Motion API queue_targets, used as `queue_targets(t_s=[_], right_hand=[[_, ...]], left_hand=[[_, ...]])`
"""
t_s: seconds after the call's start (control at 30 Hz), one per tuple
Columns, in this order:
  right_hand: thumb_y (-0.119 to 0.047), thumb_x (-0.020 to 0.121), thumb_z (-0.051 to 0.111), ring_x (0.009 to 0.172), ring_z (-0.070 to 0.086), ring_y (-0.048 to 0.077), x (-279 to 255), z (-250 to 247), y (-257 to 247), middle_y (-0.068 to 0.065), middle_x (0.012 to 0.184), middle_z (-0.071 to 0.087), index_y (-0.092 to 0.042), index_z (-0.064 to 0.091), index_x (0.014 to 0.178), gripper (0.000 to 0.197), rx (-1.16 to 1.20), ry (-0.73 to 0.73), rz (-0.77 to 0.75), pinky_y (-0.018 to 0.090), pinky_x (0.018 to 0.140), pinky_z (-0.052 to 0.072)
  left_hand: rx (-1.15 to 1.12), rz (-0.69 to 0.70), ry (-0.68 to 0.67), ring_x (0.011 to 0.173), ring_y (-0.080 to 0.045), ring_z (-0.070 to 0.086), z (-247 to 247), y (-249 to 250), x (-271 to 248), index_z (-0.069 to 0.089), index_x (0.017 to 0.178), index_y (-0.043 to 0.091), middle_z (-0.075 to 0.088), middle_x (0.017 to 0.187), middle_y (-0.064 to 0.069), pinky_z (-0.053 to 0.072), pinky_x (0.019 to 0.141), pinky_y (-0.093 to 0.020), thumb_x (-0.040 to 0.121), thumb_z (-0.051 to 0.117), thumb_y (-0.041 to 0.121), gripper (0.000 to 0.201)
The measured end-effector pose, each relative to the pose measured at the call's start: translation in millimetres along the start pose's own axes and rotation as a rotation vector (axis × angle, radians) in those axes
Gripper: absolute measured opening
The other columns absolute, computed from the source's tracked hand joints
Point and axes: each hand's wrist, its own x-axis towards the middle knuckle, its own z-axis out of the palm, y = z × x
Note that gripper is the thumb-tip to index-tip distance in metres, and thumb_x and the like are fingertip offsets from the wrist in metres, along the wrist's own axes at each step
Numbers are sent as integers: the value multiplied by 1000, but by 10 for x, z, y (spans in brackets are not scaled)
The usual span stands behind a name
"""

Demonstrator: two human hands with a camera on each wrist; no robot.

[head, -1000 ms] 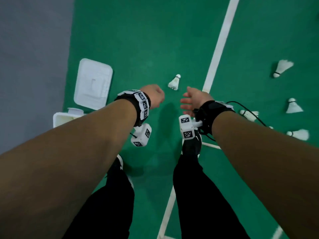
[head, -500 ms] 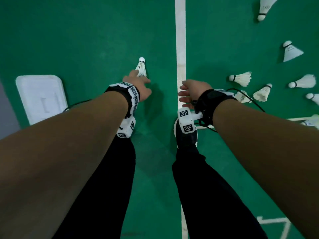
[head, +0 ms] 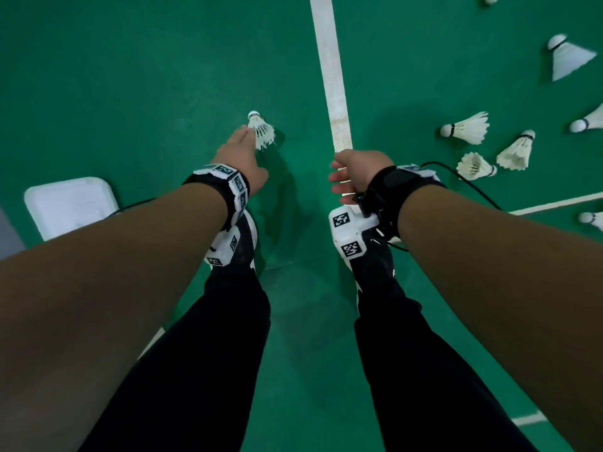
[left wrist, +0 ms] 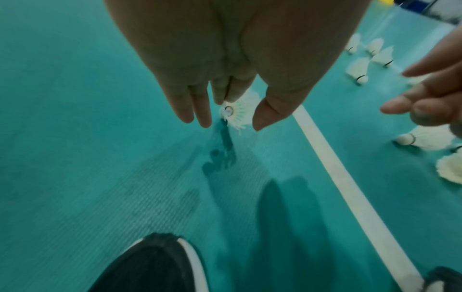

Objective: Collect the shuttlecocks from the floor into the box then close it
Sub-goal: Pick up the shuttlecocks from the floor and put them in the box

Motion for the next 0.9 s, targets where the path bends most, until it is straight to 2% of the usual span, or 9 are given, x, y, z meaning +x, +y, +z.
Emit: queue_targets(t_s=[0.1, 0.2, 0.3, 0.37, 0.47, 0.57, 0.67, 0.8, 0.9], right_hand=[[-28, 105, 55, 68, 69, 19, -121, -208, 105, 6, 92, 71, -6, 67, 123, 31, 39, 10, 5, 28, 61, 53], [-28, 100, 62, 75, 71, 17, -266, -383, 205, 1, 99, 71, -10, 65, 136, 40, -7, -2, -27, 30, 61, 57], [-19, 96, 61, 88, 73, 19, -431, -523, 278, -2, 115, 71, -30, 65, 133, 39, -48, 13, -139, 39, 75, 63], [-10, 93, 58, 97, 68, 16, -539, -647, 269, -13, 125, 63, -42, 58, 140, 57, -162, 36, -287, 31, 78, 55], [-9, 92, 61, 102, 59, 14, -541, -861, 254, -16, 126, 59, -34, 53, 144, 58, -199, 24, -386, 27, 76, 44], [-33, 92, 72, 101, 64, 20, -459, -1188, 360, -7, 116, 67, -31, 54, 136, 48, -123, 53, -354, 32, 80, 46], [-49, 87, 74, 94, 74, 21, -441, -1496, 531, -3, 104, 73, -34, 60, 119, 38, -25, 73, -317, 40, 84, 61], [-24, 94, 72, 86, 78, 21, -325, -2035, 716, 4, 103, 77, -32, 64, 105, 16, 146, 48, -303, 42, 76, 63], [-11, 98, 65, 87, 74, 25, -87, -2478, 757, 1, 99, 81, -34, 70, 103, 23, 310, -7, -278, 39, 76, 59]], left_hand=[[-103, 15, 117, 140, -31, 52, -209, 282, -190, 45, 156, 9, 46, 160, -12, 44, 113, -38, 96, 66, 27, 66], [-242, -7, 153, 118, -25, 67, -366, 627, -433, 67, 139, 12, 70, 136, -7, 54, 104, -34, 93, 73, 35, 52], [-360, 34, 111, 99, -18, 72, -452, 1051, -623, 78, 118, 17, 78, 112, 1, 58, 93, -33, 84, 82, 52, 49], [-451, 47, 41, 84, -10, 71, -484, 1376, -720, 82, 104, 20, 79, 97, 7, 56, 79, -26, 78, 85, 60, 47], [-570, 51, -56, 79, -7, 75, -451, 1747, -758, 82, 90, 20, 80, 79, 8, 59, 83, -29, 75, 86, 60, 42], [-548, 86, -31, 88, -15, 76, -371, 2119, -724, 77, 90, 21, 80, 84, 5, 62, 89, -40, 73, 87, 59, 43], [-504, 114, -51, 80, -17, 71, -237, 2413, -716, 71, 96, 23, 77, 90, 1, 62, 87, -43, 71, 89, 50, 41], [-363, 205, -27, 74, -18, 66, -99, 3013, -553, 71, 104, 24, 74, 84, 3, 52, 65, -29, 81, 88, 39, 32], [-247, 312, 2, 77, -20, 68, -7, 3552, -303, 71, 109, 23, 73, 90, 0, 48, 63, -26, 84, 83, 45, 36]])
